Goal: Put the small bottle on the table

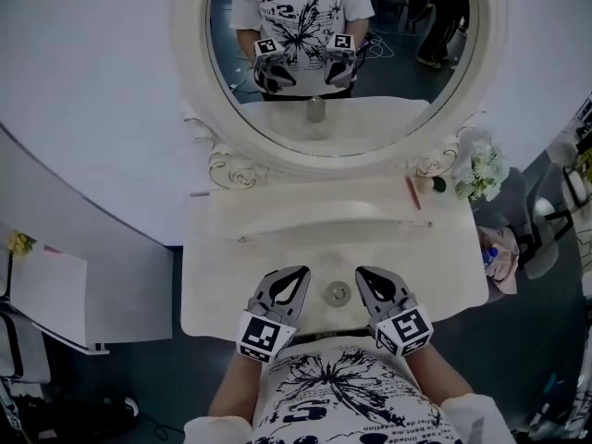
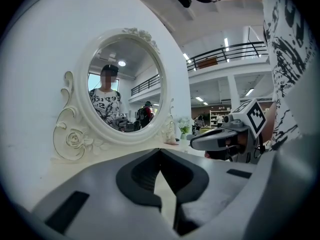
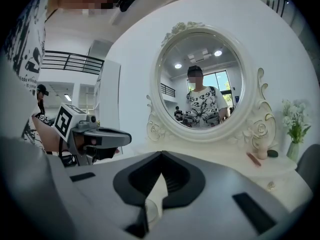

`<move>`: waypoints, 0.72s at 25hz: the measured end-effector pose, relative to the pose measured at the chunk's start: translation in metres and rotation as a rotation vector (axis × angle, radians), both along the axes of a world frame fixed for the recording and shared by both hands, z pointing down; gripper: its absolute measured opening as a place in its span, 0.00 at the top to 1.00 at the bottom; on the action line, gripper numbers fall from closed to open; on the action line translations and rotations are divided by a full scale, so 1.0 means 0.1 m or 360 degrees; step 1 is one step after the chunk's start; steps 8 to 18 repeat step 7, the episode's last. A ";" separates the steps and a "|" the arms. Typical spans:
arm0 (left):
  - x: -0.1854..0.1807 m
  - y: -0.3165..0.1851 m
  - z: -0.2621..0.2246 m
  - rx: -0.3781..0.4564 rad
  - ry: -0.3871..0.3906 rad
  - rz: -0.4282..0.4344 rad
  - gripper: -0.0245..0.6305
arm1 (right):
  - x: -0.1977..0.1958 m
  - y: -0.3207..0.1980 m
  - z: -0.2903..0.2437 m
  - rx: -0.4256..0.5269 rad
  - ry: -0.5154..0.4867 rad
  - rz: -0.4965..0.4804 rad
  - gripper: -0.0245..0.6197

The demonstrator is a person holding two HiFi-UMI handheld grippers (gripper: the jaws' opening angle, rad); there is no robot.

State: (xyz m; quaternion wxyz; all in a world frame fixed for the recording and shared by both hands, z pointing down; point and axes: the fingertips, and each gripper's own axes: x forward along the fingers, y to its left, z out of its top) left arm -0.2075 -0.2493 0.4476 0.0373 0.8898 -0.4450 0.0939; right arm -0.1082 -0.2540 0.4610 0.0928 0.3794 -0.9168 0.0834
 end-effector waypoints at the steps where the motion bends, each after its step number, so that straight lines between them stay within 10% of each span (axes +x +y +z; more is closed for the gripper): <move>1: 0.00 0.00 0.01 0.0001 -0.0002 0.0000 0.93 | 0.00 0.00 0.01 -0.0004 0.0000 0.0001 0.94; 18: 0.05 0.01 0.02 0.0008 -0.0009 0.0016 0.93 | 0.00 0.03 0.06 -0.0019 0.0011 -0.0019 0.94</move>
